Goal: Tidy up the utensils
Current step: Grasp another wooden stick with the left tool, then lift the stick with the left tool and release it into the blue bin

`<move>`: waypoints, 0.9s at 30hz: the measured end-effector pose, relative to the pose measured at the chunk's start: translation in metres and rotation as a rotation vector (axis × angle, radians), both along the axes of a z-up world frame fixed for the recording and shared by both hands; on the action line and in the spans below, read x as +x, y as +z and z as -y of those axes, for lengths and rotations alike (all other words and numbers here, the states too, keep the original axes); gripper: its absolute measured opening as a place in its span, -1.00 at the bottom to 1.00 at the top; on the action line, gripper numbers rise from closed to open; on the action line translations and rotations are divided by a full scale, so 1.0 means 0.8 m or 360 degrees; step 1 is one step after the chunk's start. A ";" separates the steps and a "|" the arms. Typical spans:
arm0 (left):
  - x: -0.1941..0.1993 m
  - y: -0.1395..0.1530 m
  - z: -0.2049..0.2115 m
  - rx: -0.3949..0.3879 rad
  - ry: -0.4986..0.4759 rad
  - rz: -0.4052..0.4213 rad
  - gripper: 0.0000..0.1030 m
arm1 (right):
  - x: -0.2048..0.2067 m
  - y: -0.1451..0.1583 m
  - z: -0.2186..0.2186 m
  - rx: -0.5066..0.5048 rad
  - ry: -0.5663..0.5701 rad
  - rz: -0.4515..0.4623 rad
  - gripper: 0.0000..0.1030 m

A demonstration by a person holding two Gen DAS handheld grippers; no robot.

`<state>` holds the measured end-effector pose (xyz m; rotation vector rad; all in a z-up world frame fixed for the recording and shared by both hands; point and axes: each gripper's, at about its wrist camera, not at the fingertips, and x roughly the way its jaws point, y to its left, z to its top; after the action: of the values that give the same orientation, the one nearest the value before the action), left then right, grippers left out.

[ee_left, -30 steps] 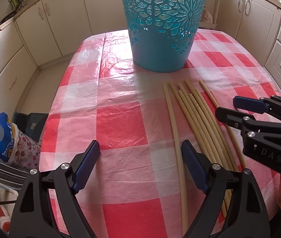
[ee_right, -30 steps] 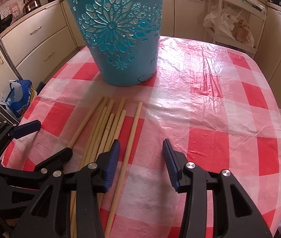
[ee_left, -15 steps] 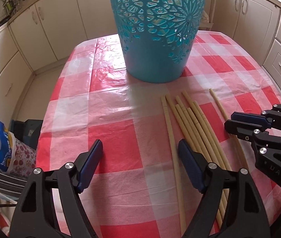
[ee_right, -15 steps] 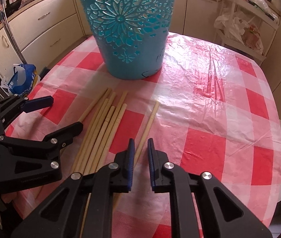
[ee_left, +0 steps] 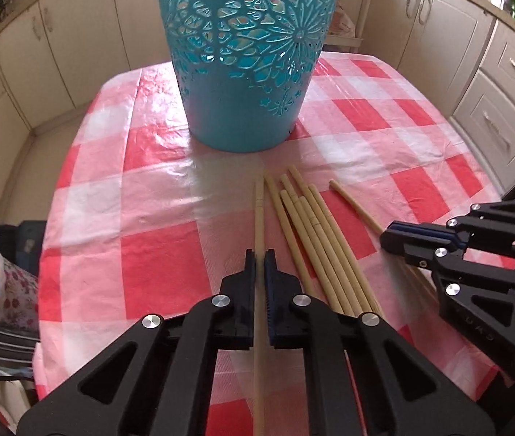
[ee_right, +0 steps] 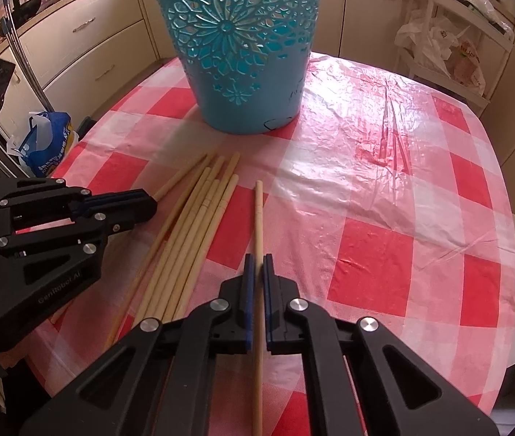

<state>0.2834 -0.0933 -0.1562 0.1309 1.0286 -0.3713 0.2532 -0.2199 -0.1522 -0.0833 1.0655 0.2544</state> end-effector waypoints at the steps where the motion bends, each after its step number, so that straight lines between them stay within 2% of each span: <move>1: -0.001 0.000 -0.004 -0.0021 -0.0002 -0.0017 -0.90 | -0.001 0.000 -0.001 -0.0007 0.0001 -0.0003 -0.89; 7: 0.007 -0.001 -0.021 -0.0148 0.0028 -0.0127 -0.88 | 0.001 0.001 -0.017 -0.0159 0.0084 -0.0019 -0.89; 10: 0.006 -0.002 -0.022 -0.0157 0.0027 -0.0117 -0.87 | -0.001 0.000 -0.011 -0.0108 0.0060 -0.0010 -0.89; 13: 0.004 -0.001 -0.020 -0.0140 -0.0001 -0.0094 -0.91 | -0.002 0.001 0.001 0.0002 -0.0011 -0.0016 -0.90; 18: -0.005 0.013 -0.028 -0.0182 0.0007 -0.0025 -0.91 | -0.010 0.012 0.018 0.0311 -0.0138 -0.0001 -0.90; 23: -0.025 0.052 -0.050 -0.0369 0.0034 0.0136 -0.91 | -0.027 0.032 0.037 0.0610 -0.0271 0.0083 -0.90; 27: -0.039 0.095 -0.063 -0.0485 0.0024 0.0329 -0.91 | -0.035 0.067 0.040 0.0743 -0.0291 0.0246 -0.90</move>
<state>0.2524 -0.0427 -0.0804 -0.1108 0.7592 -0.4858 0.2250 -0.2517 -0.0986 0.4064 0.8320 0.3198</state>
